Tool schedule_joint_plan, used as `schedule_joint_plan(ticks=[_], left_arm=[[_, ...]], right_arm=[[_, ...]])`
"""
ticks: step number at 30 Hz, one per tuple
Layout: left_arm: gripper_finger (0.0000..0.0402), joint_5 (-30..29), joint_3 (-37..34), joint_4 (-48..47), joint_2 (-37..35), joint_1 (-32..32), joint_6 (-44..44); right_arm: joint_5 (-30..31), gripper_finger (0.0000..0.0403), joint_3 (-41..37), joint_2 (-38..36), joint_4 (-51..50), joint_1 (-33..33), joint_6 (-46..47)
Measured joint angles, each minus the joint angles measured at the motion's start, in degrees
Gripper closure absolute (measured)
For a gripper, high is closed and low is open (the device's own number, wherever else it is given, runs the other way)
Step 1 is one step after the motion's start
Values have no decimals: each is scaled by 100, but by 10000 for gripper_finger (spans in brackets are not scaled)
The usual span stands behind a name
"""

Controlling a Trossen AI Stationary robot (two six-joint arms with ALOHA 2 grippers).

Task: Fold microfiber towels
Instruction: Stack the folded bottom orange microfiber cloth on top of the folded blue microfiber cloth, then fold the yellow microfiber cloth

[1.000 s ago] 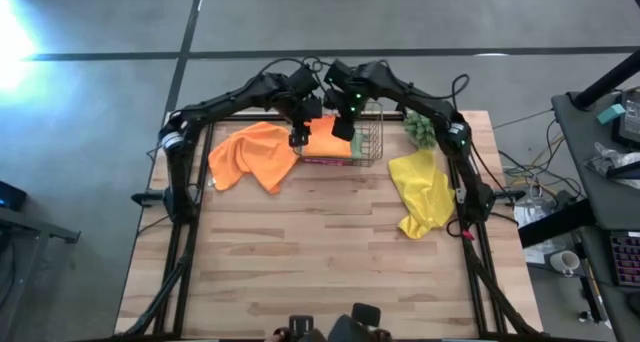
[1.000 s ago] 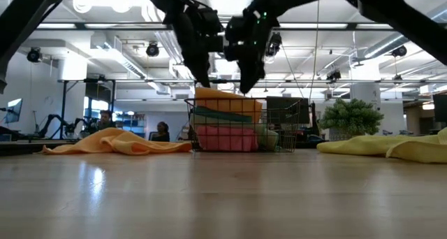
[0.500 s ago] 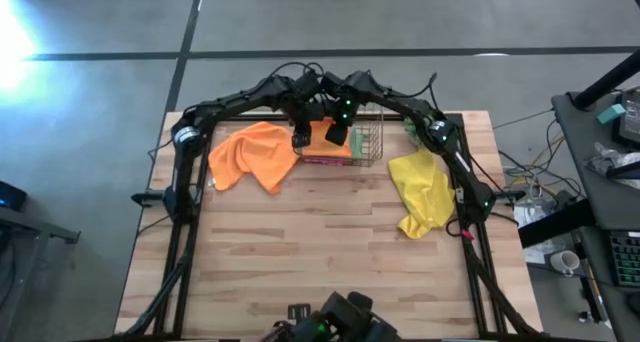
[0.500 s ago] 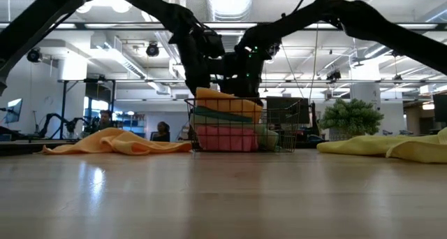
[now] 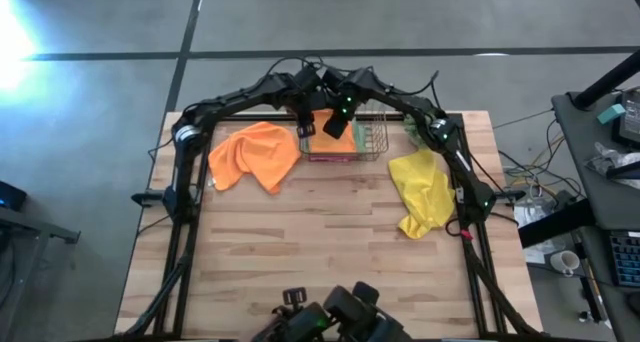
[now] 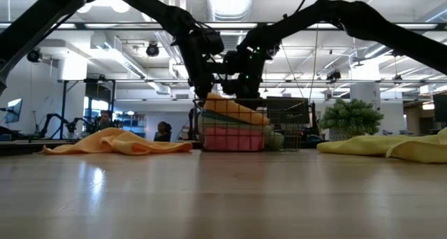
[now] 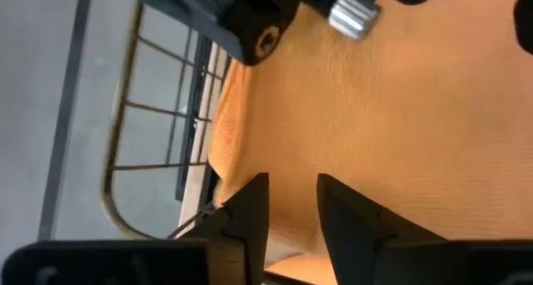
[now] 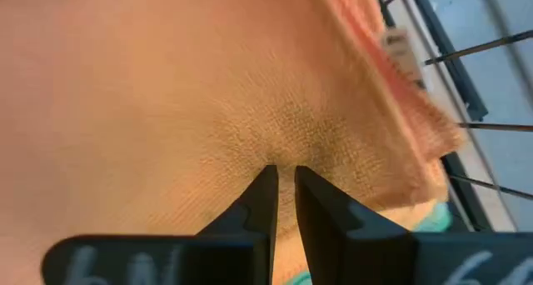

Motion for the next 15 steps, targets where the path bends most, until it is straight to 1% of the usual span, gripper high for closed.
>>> schedule_joint_plan(ticks=[6, 10, 15], left_arm=[[313, -1, 11, 26, -234, 0, -5], [313, -21, 11, -65, -583, 0, -10], [314, -14, 7, -725, -1145, -4, -416]], right_arm=[[1, 369, 0, -382, -4, 15, -21], [-3, 369, 0, -688, -76, 21, -80], [-7, 369, 0, -1194, -467, 174, -279]])
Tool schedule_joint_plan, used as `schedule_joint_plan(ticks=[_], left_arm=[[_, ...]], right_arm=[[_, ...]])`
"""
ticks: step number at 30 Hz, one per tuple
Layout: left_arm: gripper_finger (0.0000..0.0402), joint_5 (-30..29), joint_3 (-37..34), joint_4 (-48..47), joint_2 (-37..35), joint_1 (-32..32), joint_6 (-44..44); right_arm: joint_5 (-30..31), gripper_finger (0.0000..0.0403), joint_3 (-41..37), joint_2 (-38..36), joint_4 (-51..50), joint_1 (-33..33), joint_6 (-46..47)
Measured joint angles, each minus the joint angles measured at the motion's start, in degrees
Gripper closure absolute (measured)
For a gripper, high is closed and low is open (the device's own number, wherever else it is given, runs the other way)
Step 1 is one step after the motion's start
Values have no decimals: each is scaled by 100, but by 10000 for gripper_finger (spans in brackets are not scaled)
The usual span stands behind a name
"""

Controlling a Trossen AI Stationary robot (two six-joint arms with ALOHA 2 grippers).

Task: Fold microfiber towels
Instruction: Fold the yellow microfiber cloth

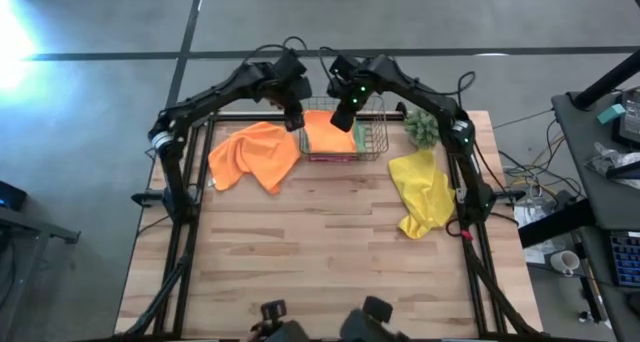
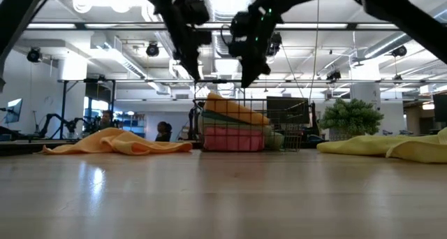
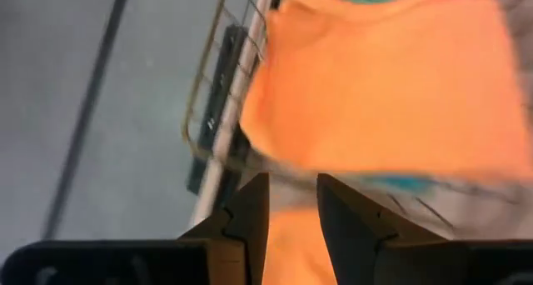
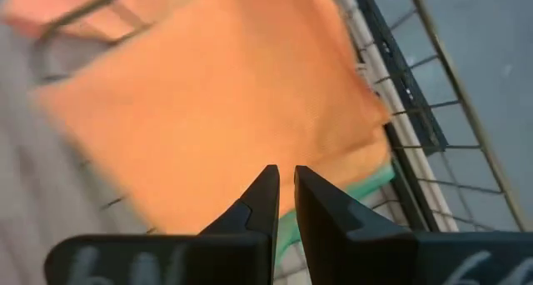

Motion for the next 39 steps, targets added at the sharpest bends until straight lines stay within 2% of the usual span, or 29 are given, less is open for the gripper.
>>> schedule_joint_plan(ticks=[3, 6, 9, 15, 20, 25, 31, 39], left_arm=[[314, 161, -78, -439, -344, -26, -346], [314, 479, -514, -475, -735, -81, -622], [314, 605, -1295, -235, -1204, -204, -806], [314, 611, -3084, 687, -2383, -606, -1506], [314, 626, -3983, 1013, -3194, -1012, -2109], [314, 629, -4403, 1013, -3633, -1415, -2148], [314, 648, -4657, 1021, -3677, -1771, -2550], [297, 1288, -4724, 1005, -3453, -2085, -2754]], right_arm=[[-16, 369, -58, -300, -112, 214, -59], [-40, 369, -240, -627, -115, 449, -71], [-40, 369, -583, -906, -101, 723, -95], [-41, 369, -1780, -1460, 274, 1406, 292], [6, 369, -2781, -1974, 718, 1944, 1079], [295, 369, -3664, -2522, 991, 2431, 2308], [423, 369, -4565, -3026, 979, 3113, 3928], [435, 369, -5390, -3314, 968, 4190, 5799]])
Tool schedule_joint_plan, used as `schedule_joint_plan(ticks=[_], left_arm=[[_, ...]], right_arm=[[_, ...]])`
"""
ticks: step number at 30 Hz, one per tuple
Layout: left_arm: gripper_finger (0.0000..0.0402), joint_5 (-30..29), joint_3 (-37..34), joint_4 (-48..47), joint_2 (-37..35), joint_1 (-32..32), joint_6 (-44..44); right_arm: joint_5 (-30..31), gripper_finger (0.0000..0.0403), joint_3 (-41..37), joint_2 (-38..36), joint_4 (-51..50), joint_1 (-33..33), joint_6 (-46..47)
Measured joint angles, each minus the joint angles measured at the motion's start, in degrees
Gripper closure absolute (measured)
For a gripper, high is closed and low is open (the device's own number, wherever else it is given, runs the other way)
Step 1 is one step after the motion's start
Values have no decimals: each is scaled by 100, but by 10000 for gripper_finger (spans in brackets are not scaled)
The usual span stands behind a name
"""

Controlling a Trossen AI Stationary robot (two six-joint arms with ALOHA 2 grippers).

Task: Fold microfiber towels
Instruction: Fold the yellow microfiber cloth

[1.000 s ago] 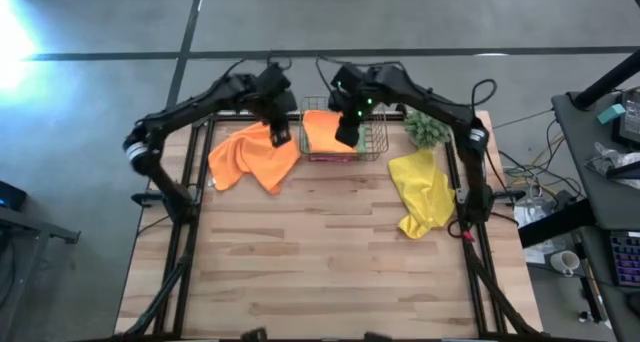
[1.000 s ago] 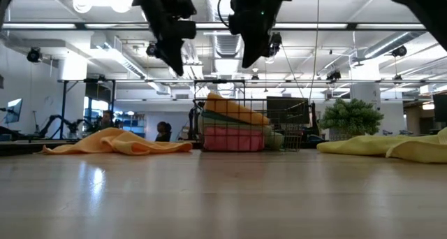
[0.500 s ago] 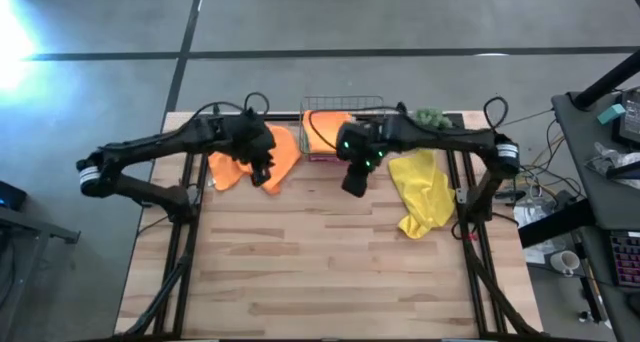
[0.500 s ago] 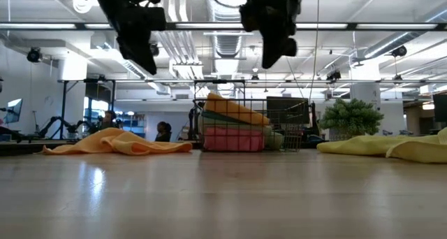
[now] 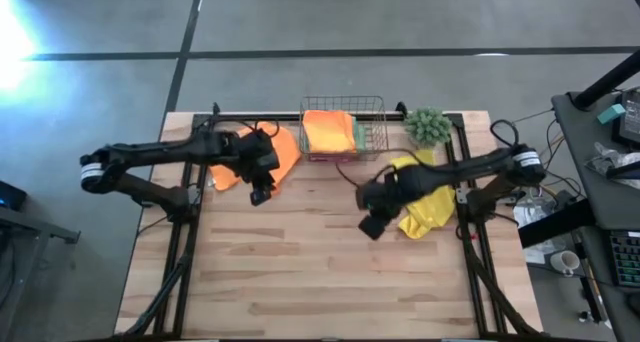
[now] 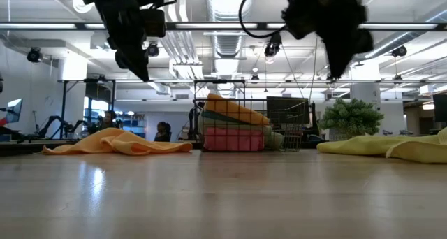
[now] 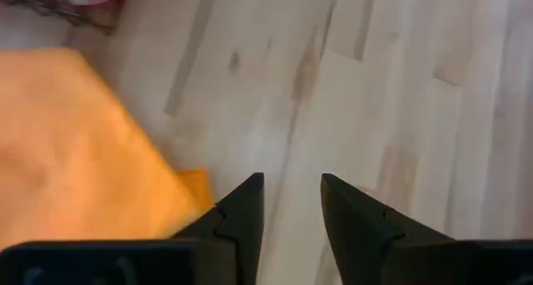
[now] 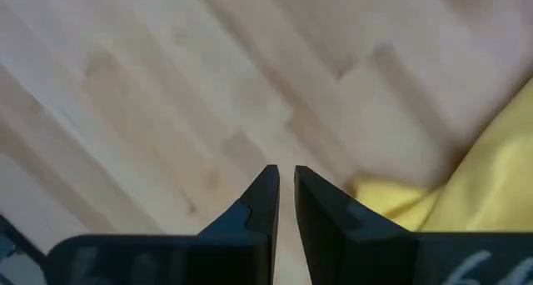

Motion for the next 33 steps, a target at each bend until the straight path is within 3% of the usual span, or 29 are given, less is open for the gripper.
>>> schedule_joint_plan(ticks=[7, 12, 20, 25, 33], left_arm=[[230, 14, 0, -2, 78, -394, -581], [194, 12, 0, -1, 76, -745, -595], [189, 7, 0, 13, 77, -1161, -728], [189, -34, 0, 220, 104, -1178, -728], [189, -34, 0, 862, 102, -1176, -728]], right_arm=[[29, 368, -442, -10, 9, 837, 1240], [-18, 344, -829, -10, 0, 1201, 1853], [-256, 266, -1335, -10, -4, 1376, 1780], [430, 218, -1536, -10, 0, 1319, 1629], [568, 207, -2010, -10, 306, 1144, 1661]])
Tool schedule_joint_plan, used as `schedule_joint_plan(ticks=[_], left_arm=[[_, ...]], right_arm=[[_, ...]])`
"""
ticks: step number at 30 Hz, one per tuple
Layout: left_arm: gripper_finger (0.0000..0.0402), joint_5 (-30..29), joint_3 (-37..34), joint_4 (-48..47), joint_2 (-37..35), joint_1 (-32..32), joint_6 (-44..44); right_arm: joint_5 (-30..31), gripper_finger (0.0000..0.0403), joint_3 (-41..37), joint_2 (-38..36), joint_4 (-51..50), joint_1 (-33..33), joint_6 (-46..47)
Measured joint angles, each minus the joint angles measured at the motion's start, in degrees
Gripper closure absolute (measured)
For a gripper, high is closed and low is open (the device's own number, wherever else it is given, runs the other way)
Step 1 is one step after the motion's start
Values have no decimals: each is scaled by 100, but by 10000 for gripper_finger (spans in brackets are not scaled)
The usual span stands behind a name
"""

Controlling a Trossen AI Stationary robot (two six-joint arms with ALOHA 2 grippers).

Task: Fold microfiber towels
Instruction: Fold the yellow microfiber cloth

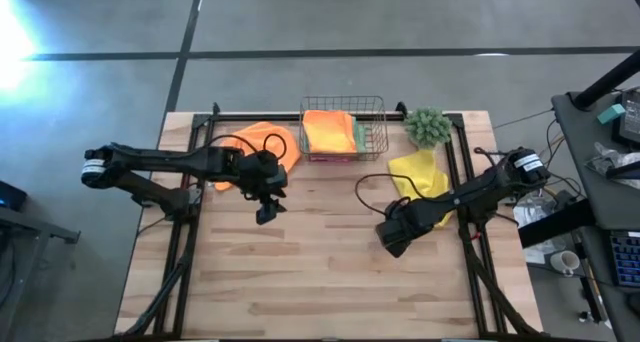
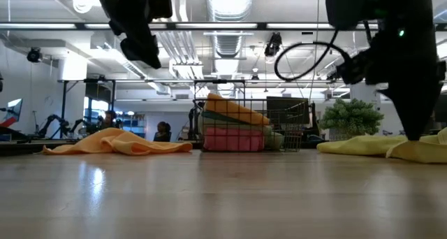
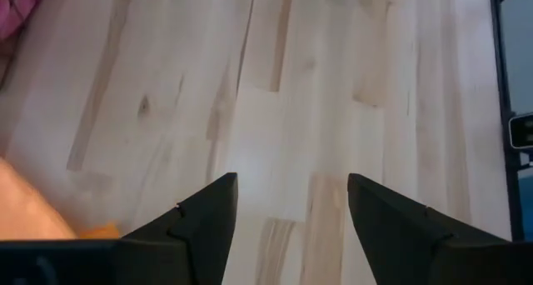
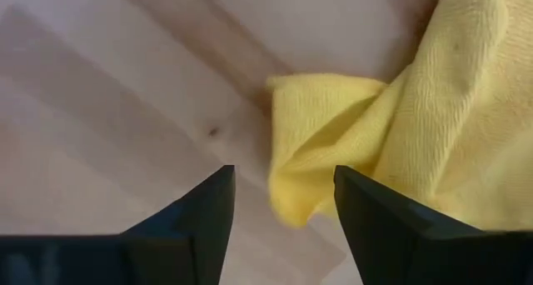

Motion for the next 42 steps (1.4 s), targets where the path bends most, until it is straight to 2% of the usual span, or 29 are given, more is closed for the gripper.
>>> schedule_joint_plan(ticks=[6, 11, 14, 18, 22, 31, 35, 42], left_arm=[[189, 0, 0, 133, 0, 0, 0], [189, 1, 0, 140, 0, 0, -2], [189, 2, 0, 140, 0, 0, -5], [189, 2, 0, 138, 0, -11, -69], [189, 4, -2, 138, 0, -64, -151], [189, -17, -98, 256, 0, -274, 66], [189, -35, -428, 961, 0, -382, 210], [189, -51, -1075, 3185, 0, -601, 719]], right_arm=[[111, 226, -408, 0, 467, -271, -8], [-63, 250, -653, 0, 762, -506, -150], [-116, 278, -724, 0, 905, -529, -127], [-148, 335, -697, 0, 1179, -529, -137], [-154, 387, -559, 0, 1505, -526, -190], [-276, 394, 438, 2, 1932, -511, -972], [-308, 394, 943, 2, 1924, -511, -1190], [-629, 394, 1810, 226, 1917, -511, -1621]])
